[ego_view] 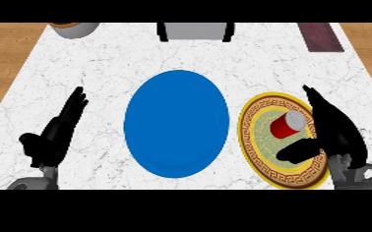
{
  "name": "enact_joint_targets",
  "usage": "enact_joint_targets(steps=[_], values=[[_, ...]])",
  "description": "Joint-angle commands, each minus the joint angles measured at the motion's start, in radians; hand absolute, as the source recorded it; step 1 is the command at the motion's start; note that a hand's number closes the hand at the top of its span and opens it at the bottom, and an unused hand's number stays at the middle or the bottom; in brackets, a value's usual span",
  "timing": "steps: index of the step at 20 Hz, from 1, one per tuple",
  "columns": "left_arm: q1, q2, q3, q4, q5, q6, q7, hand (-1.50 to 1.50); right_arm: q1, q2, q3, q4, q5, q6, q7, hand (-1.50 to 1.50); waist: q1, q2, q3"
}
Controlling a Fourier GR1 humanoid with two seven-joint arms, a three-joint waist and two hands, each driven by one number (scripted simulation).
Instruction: Pick the can from the plate and place it in the plate
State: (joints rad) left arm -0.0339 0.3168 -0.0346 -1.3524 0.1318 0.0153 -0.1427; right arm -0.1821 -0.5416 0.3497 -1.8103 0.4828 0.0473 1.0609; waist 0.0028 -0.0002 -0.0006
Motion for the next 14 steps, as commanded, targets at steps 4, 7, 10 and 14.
enact_joint_targets(steps=[4,7,10,14], values=[[-0.008,-0.02,0.023,0.001,-0.028,-0.014,0.0,0.0,-0.076,0.097,-0.035,0.14,0.056,0.089,0.019,-1.5,0.003,0.001,0.0],[0.014,-0.037,0.016,-0.024,-0.036,-0.011,0.012,0.0,-0.049,0.086,-0.053,0.212,0.096,0.079,-0.043,-1.5,0.002,0.0,0.001],[0.014,-0.018,0.04,-0.003,-0.046,-0.03,-0.001,0.0,-0.008,0.14,-0.019,0.232,0.174,0.031,-0.034,-1.5,0.001,0.0,0.001],[-0.01,-0.072,0.041,-0.003,-0.062,-0.029,0.019,0.0,-0.013,0.168,-0.091,0.245,0.172,0.101,-0.097,-1.5,-0.001,0.0,0.001]])
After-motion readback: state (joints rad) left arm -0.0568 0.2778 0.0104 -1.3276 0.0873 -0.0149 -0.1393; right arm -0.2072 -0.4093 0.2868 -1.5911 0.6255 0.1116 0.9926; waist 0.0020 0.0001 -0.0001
